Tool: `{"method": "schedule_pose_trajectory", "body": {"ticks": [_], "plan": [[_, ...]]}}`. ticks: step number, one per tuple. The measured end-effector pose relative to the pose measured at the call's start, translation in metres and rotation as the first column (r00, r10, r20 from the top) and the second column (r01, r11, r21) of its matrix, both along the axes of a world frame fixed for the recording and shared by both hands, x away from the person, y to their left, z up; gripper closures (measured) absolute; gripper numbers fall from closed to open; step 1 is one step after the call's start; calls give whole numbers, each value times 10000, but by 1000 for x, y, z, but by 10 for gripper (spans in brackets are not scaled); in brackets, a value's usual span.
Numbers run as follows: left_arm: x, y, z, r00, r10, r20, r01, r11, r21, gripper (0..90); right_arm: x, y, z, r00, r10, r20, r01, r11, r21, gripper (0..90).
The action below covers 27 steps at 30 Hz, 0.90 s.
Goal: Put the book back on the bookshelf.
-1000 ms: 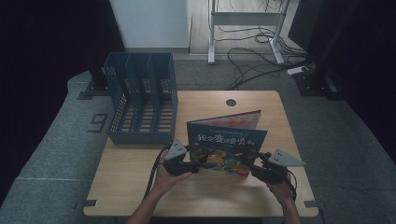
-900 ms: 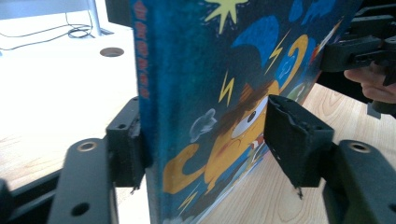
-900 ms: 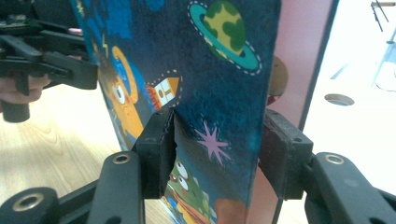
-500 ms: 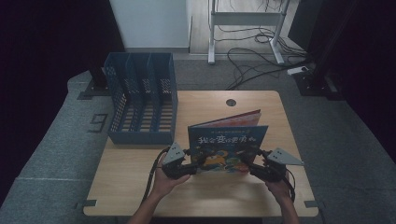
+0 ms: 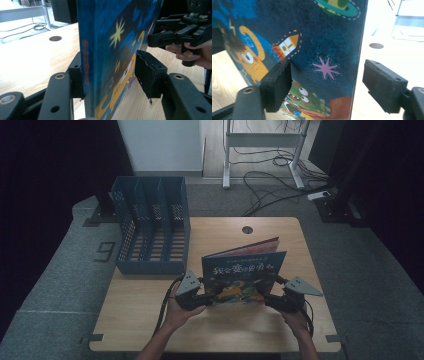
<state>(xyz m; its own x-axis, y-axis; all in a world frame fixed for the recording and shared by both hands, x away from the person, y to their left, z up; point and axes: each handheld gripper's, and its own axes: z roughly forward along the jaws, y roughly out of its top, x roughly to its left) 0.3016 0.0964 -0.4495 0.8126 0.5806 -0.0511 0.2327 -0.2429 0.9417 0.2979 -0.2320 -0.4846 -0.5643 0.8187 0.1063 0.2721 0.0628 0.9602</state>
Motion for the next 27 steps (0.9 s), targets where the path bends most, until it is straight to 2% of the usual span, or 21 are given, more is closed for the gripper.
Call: {"method": "schedule_pose_trajectory", "body": {"ticks": [4,10,14,17,22,27], "plan": [[-1,-1,3,10000,-19,90,19,10000,-10,483,1,1,0,9999,-109,-104,109,9999,15,178],[-2,-3,4,10000,-33,92,34,10000,-67,512,2,8,0,9999,110,-114,-111,9999,-28,169],[-3,-3,4,9996,121,243,-121,9999,-1,549,1,16,-1,9988,487,48,-486,9987,-170,173],[-3,-1,5,9998,16,187,-15,10000,-45,583,1,21,-1,9997,245,96,-240,9984,-506,169],[-4,1,4,9997,-153,164,156,9998,-127,625,1,19,-1,10000,72,27,-71,9994,-342,170],[-6,2,2,9990,-299,326,307,9992,-245,650,1,16,1,10000,-22,-27,22,10000,-18,175]]}}
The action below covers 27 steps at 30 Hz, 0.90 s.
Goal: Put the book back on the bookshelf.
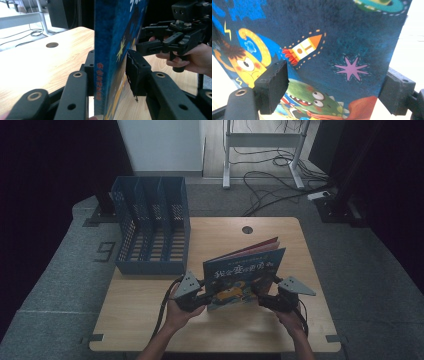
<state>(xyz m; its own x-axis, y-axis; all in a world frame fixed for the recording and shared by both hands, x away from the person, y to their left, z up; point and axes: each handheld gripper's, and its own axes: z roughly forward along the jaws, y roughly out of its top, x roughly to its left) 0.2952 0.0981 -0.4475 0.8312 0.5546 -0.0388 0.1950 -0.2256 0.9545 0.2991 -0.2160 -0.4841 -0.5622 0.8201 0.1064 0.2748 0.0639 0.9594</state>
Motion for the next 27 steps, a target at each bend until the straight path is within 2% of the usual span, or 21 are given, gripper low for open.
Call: {"method": "schedule_pose_trajectory", "body": {"ticks": [5,10,15,18,19,27], "plan": [[-1,0,0,10000,60,12,-60,10000,-9,654,1,2,1,9999,-78,-72,79,9999,97,159],[-1,3,2,9998,140,107,-138,9997,-201,644,3,5,0,10000,8,-37,-8,9999,123,158],[-1,8,8,9999,-106,19,107,9981,-606,629,3,11,0,9996,288,19,-288,9996,56,170],[-1,9,11,10000,-14,-37,12,9982,-596,624,2,15,0,9994,335,99,-334,9994,-126,172],[0,10,11,9997,-242,-69,237,9978,-617,638,2,15,0,9994,344,85,-342,9993,-135,172],[2,6,13,9992,-382,-136,372,9968,-706,606,2,15,0,9989,461,62,-461,9989,-71,177]]}}
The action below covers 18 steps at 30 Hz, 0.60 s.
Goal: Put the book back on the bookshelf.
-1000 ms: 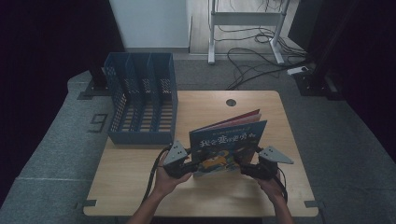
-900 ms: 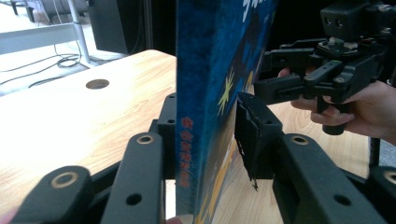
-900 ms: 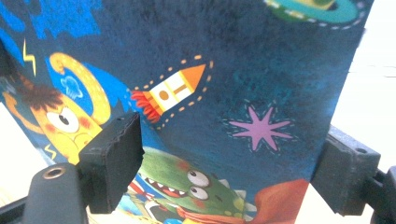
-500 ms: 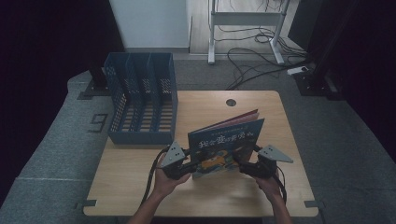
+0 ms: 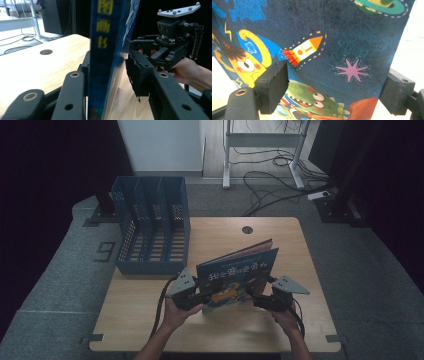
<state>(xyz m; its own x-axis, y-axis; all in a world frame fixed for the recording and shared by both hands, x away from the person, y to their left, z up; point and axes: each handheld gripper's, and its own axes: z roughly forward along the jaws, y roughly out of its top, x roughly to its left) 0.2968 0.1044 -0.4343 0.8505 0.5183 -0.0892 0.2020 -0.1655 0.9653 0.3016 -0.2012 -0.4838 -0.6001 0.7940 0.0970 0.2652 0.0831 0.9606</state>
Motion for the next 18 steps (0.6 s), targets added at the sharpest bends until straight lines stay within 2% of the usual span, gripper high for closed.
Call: {"method": "schedule_pose_trajectory", "body": {"ticks": [12,18], "plan": [[3,-7,-1,9996,-248,-141,251,9995,173,622,0,1,0,9995,301,-3,-301,9995,43,190],[5,-6,-1,9989,-430,-172,429,9991,-29,646,1,2,0,9994,333,-18,-332,9994,85,181]]}}
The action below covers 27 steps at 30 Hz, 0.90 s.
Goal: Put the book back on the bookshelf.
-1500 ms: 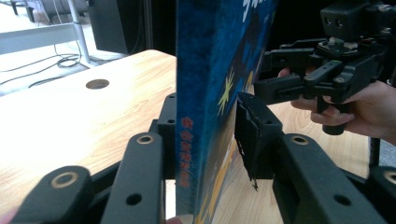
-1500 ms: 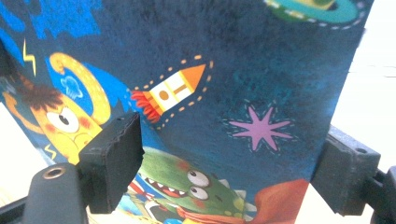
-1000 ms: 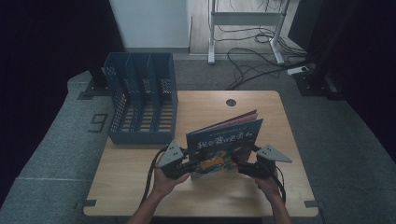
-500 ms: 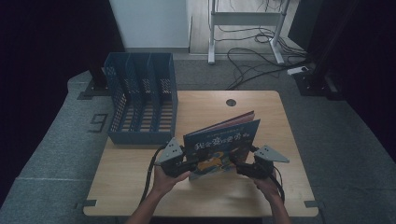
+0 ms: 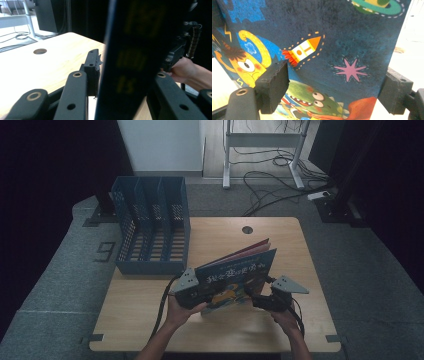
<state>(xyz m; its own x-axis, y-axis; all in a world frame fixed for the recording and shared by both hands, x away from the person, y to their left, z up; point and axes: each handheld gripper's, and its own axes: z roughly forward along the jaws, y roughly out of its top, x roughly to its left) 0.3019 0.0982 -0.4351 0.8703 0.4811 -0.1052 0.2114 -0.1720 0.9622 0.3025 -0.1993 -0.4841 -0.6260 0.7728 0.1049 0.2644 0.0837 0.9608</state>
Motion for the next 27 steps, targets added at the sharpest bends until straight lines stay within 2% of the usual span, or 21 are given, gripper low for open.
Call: {"method": "schedule_pose_trajectory", "body": {"ticks": [4,13,16,19,21,22,27], "plan": [[0,-1,1,9999,-114,-29,114,9996,-264,633,0,1,0,10000,75,0,-75,10000,-22,171],[-4,-1,1,9986,-305,433,305,9995,0,722,1,-2,-1,9998,203,-46,-203,9998,16,167],[-6,-2,1,9982,-336,491,334,9994,52,726,1,-2,-1,9997,230,-77,-229,9997,29,165],[-6,-2,2,9987,-311,409,313,9995,-42,716,1,-3,-1,9997,228,-75,-228,9997,21,167],[-5,-1,3,9987,-392,330,401,9989,-245,699,1,-3,-1,9997,252,-80,-252,9997,19,171],[-5,-1,4,9986,-449,295,461,9982,-393,662,1,-3,-1,9996,274,-68,-274,9996,19,176],[-7,-3,10,9979,-414,489,435,9981,-428,645,0,-4,-1,9995,285,-98,-285,9996,26,183]]}}
